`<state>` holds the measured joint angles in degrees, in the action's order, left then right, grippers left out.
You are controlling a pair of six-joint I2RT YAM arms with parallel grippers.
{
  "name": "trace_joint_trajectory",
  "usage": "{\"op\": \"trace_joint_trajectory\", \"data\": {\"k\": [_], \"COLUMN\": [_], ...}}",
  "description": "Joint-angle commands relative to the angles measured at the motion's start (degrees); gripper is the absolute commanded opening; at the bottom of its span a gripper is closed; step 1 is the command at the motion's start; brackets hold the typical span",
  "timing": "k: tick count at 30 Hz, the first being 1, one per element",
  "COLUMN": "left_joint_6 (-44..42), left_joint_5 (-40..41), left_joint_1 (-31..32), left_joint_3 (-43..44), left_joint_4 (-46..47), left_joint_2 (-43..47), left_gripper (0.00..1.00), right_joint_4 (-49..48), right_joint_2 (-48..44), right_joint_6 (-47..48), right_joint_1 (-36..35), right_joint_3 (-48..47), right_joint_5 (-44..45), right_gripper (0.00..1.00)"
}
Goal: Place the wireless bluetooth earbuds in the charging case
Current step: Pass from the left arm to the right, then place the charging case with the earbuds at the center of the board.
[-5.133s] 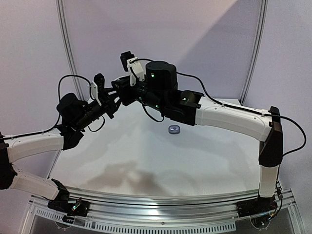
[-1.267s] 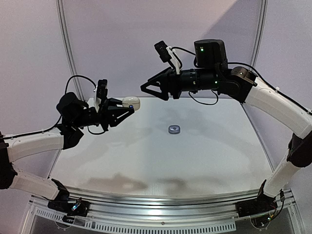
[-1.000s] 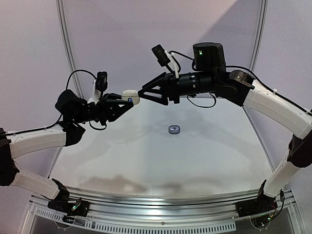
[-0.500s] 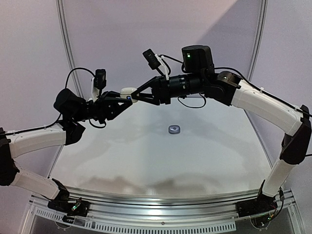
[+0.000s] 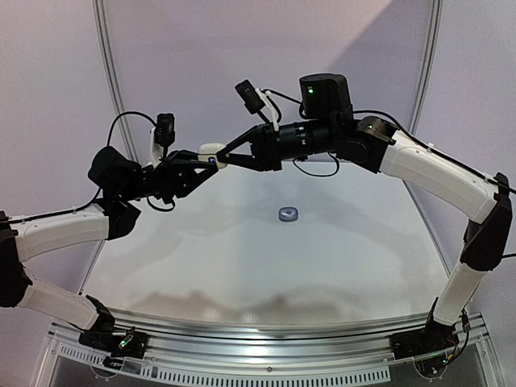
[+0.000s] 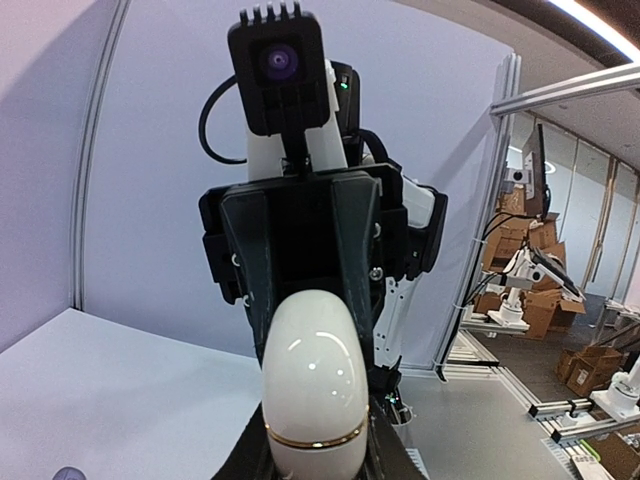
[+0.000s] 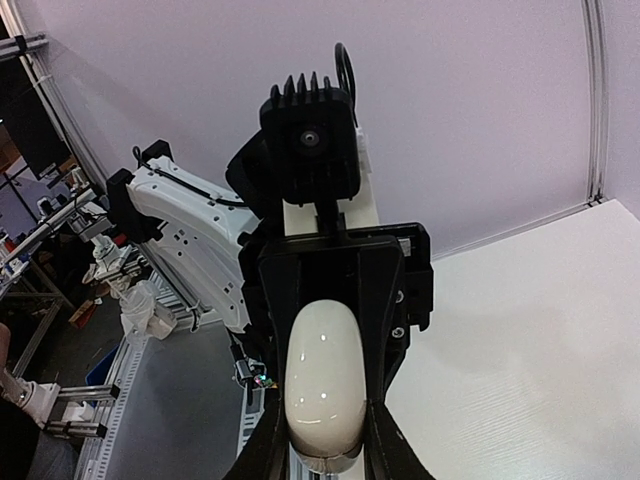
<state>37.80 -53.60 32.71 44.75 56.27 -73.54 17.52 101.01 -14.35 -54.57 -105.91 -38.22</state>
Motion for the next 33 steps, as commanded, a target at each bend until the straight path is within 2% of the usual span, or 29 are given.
{"op": "trace_joint_trajectory", "data": {"k": [1, 3, 4, 11, 16, 19, 24, 27, 33], "left_joint_6": [-3.01, -5.95, -7.95, -21.35, -26.74, -29.36, -31.63, -32.70, -33.41], "left_joint_5": [0.63, 2.42, 3.35, 10.49, 16.40, 18.24, 18.28, 18.18, 18.10], "left_joint_1": [-0.01, -0.01, -0.01, -0.01, 0.19, 0.29, 0.68, 0.94, 1.13], "left_joint_3": [0.83, 0.67, 0.54, -0.35, -0.71, -0.85, -0.89, -0.98, -0.69], "left_joint_4": [-0.65, -3.43, -5.27, -18.34, -26.39, -29.63, -32.60, -33.76, -34.72], "left_joint_2": [0.07, 0.56, 0.74, 2.75, 3.69, 4.22, 4.84, 5.23, 5.08], "left_gripper": [0.26, 0.82, 0.97, 0.99, 0.99, 0.99, 0.99, 0.99, 0.99], "right_joint_4": [0.46, 1.25, 1.81, 6.91, 12.21, 16.36, 24.83, 25.51, 27.95], "right_joint_2": [0.98, 0.13, -0.25, -4.43, -6.97, -6.31, 0.09, 4.93, 17.48], "right_joint_6": [-2.19, -1.37, -0.96, -4.34, -10.69, -10.87, -5.33, -2.83, 0.27], "right_joint_1": [-0.45, -0.32, -0.28, 5.87, 16.22, 22.55, 31.28, 34.70, 36.93], "right_joint_3": [-1.26, -0.75, -0.45, 5.30, 13.06, 17.09, 17.97, 17.63, 10.55], "right_joint_5": [-1.02, 1.61, 3.15, 10.01, 8.75, 6.65, 4.33, 1.10, -2.45], "right_gripper": [0.00, 0.00, 0.00, 0.00, 0.00, 0.00, 0.00, 0.00, 0.00]}}
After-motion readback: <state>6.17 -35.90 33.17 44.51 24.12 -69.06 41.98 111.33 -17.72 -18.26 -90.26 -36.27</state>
